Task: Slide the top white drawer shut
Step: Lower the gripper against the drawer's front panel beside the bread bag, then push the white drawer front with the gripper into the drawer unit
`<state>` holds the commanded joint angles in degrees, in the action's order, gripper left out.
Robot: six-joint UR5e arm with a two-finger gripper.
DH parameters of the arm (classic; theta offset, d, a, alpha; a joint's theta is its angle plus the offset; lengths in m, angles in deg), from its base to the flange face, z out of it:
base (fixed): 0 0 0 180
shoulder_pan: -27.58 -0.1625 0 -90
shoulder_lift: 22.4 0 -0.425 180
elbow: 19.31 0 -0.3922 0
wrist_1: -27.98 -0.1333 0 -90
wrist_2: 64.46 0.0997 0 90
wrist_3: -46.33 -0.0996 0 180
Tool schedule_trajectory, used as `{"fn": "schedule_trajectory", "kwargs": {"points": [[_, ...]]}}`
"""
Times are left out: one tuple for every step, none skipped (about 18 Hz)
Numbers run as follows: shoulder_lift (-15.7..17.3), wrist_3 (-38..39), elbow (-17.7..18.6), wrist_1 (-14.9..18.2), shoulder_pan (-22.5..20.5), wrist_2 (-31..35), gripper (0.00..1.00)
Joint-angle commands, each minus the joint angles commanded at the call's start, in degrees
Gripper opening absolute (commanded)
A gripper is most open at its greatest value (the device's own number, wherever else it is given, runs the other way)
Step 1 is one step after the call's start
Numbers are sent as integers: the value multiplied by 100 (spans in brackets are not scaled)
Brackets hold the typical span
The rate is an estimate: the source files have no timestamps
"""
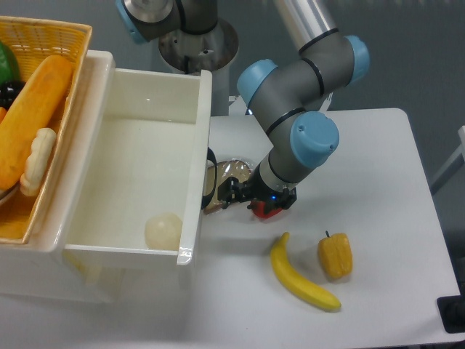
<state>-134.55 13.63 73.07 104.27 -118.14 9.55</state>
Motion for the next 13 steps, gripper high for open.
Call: {"fn": "schedule_trajectory", "kwargs": {"points": [[0, 0, 0, 0, 0, 0, 100], [9, 0, 0, 9, 0, 9, 100], [9, -9, 0, 0, 9, 9, 100], [9, -18, 0, 9, 9, 0, 100], [17, -18, 0, 9, 26, 0, 100], [26, -18, 0, 0, 61, 0, 100], [26, -18, 0, 0, 88, 9, 100], [26, -26, -9, 0, 97, 9, 100], [26, -35, -9, 0, 105, 9, 100], [35, -44, -9, 0, 106, 0, 100], [35, -53, -9, 0, 123, 0, 100], [44, -53, -9, 0, 149, 0, 100], [44, -53, -9, 0, 158, 0, 100]]}}
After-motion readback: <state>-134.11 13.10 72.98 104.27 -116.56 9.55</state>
